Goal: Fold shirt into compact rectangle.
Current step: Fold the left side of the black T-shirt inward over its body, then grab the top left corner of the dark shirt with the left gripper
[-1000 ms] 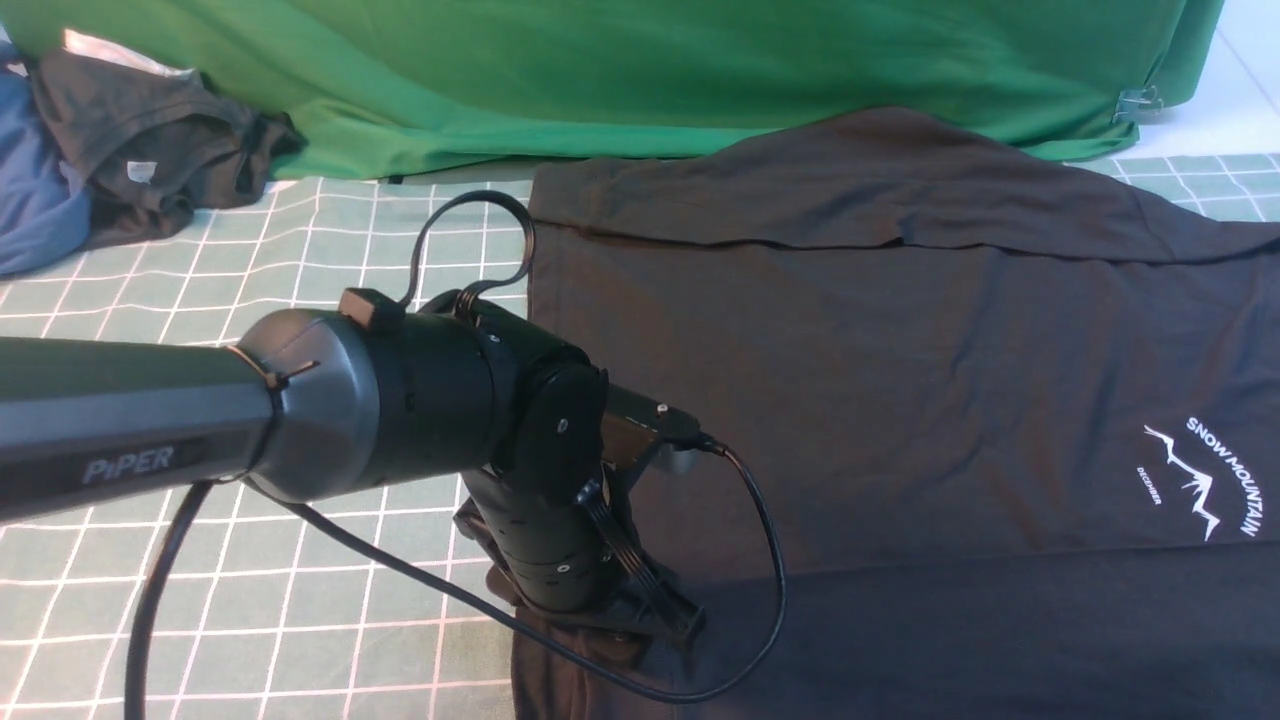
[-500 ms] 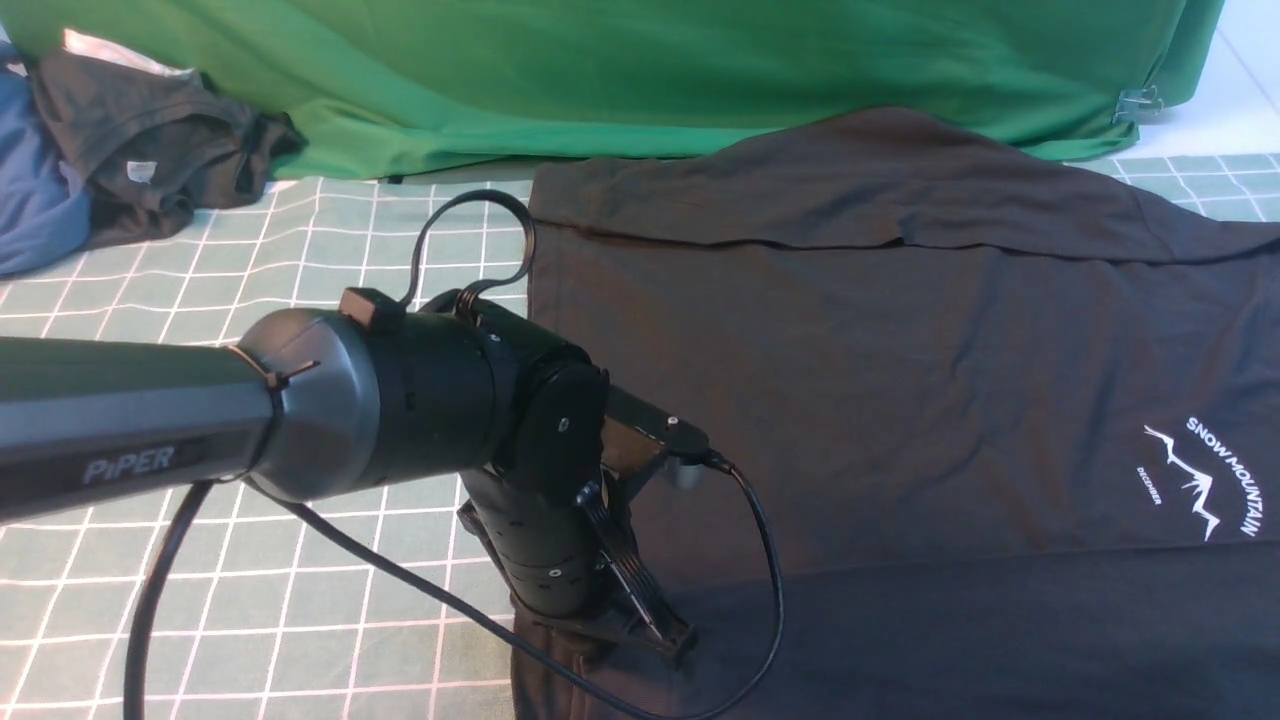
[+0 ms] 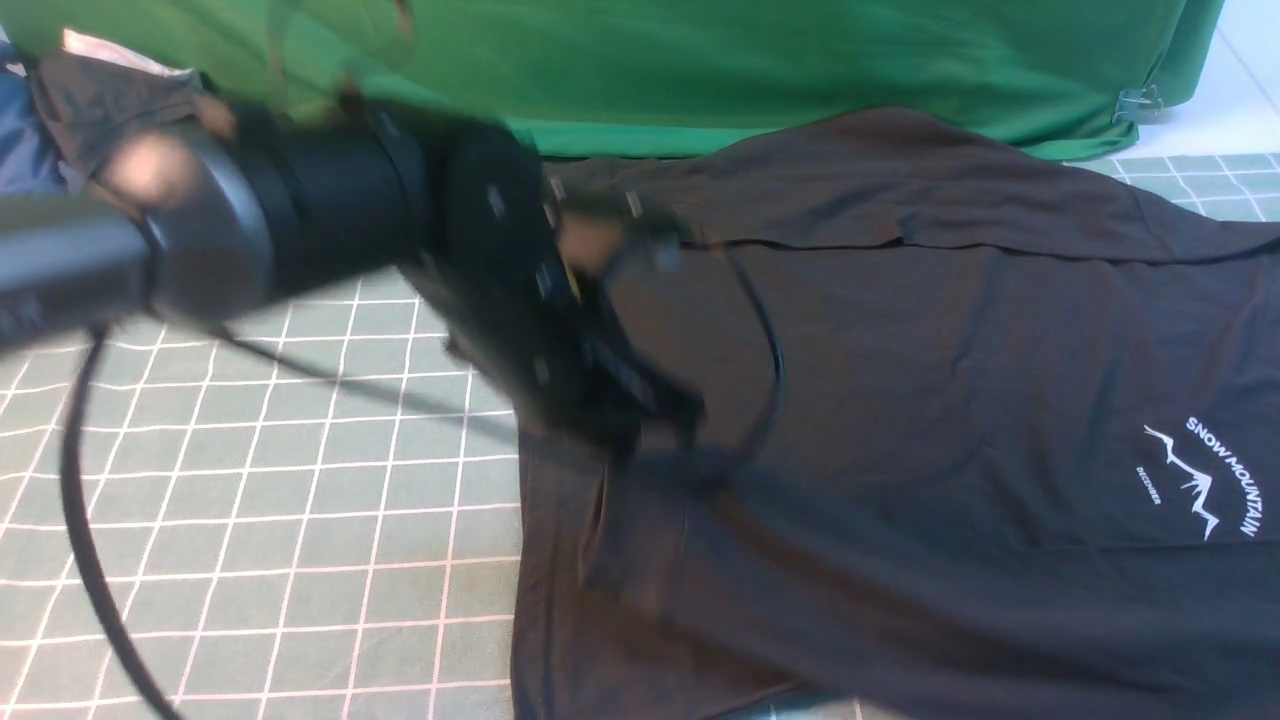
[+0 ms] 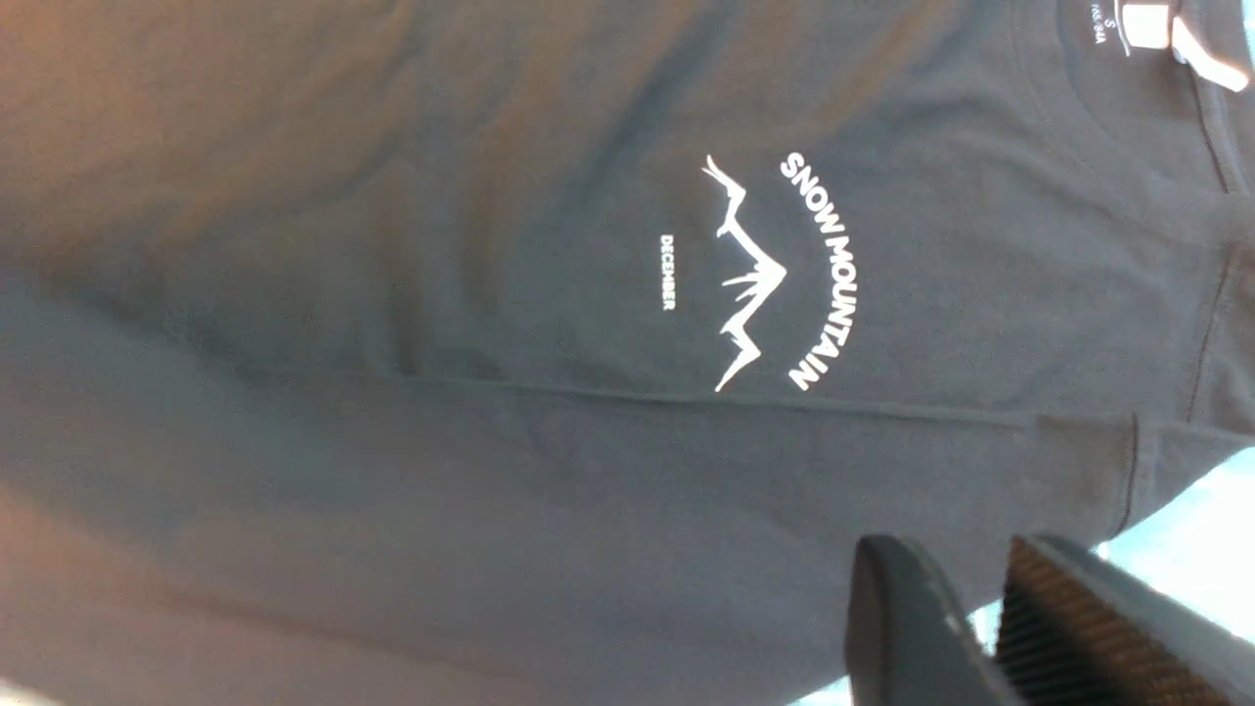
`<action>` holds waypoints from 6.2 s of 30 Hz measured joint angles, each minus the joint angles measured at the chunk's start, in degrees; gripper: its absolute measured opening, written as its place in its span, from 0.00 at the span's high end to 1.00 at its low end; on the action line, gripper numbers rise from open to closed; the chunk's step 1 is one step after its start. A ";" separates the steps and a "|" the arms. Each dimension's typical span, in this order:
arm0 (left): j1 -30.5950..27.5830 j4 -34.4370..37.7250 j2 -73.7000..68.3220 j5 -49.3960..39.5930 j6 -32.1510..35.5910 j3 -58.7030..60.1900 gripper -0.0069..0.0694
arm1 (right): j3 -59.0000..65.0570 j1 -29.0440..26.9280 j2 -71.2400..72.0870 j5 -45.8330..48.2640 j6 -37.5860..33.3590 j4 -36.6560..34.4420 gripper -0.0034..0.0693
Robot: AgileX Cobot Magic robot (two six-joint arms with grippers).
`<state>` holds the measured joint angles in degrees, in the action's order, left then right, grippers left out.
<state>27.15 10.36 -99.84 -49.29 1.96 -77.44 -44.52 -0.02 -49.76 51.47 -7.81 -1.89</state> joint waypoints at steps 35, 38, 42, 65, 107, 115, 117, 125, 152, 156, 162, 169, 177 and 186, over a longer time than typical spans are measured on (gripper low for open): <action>1.10 0.37 -21.80 -11.58 6.98 -16.65 0.25 | 0.00 0.00 -0.05 -1.42 1.13 -0.05 0.69; 1.10 1.40 -22.47 -11.74 6.98 -16.65 0.24 | 0.00 0.00 -0.05 -1.61 1.20 -0.05 0.68; 1.10 5.49 -24.28 -12.75 7.65 -16.65 0.23 | 0.00 0.00 -0.11 -2.13 1.31 -0.05 0.68; -3.54 6.18 -20.34 -16.05 6.10 -23.15 0.85 | 0.00 0.00 -0.28 -5.00 1.31 -0.05 0.64; -19.67 6.23 -42.18 2.30 -6.08 -53.33 0.19 | 0.00 0.00 -0.34 -5.88 3.36 -0.23 0.63; -20.26 10.67 -45.57 6.93 -6.30 -53.37 0.19 | 0.00 0.00 -0.34 -5.88 3.51 -0.23 0.63; -20.15 11.66 -45.99 8.27 -6.30 -53.43 0.19 | 0.00 0.00 -0.34 -5.88 3.51 -0.23 0.63; -20.15 12.23 -46.98 9.02 -6.30 -53.72 0.19 | 0.00 0.00 -0.34 -5.88 3.51 -0.27 0.63; -20.29 15.07 -48.45 15.39 0.04 -53.89 0.72 | 0.00 0.00 -0.34 -5.89 3.51 -0.27 0.63; -20.29 14.60 -48.45 16.19 0.09 -53.89 0.63 | 0.00 0.00 -0.34 -5.89 3.56 -0.35 0.63; -20.29 14.55 -48.45 16.25 0.11 -53.84 0.53 | 0.00 0.00 -0.34 -5.88 4.46 -0.41 0.63; -20.29 14.09 -49.35 16.43 0.11 -53.84 0.59 | 0.00 0.00 -0.34 -5.77 5.97 -1.17 0.63; -20.35 14.58 -49.90 16.07 2.51 -53.92 0.88 | 0.00 0.00 -0.34 -4.87 6.28 -1.54 0.63; -20.35 12.00 -46.62 16.19 2.93 -53.85 0.89 | 0.00 0.00 -0.34 -4.39 6.28 -1.55 0.63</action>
<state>6.80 22.37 -146.46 -33.10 4.89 -131.30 -44.52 -0.02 -50.09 47.09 -1.53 -3.45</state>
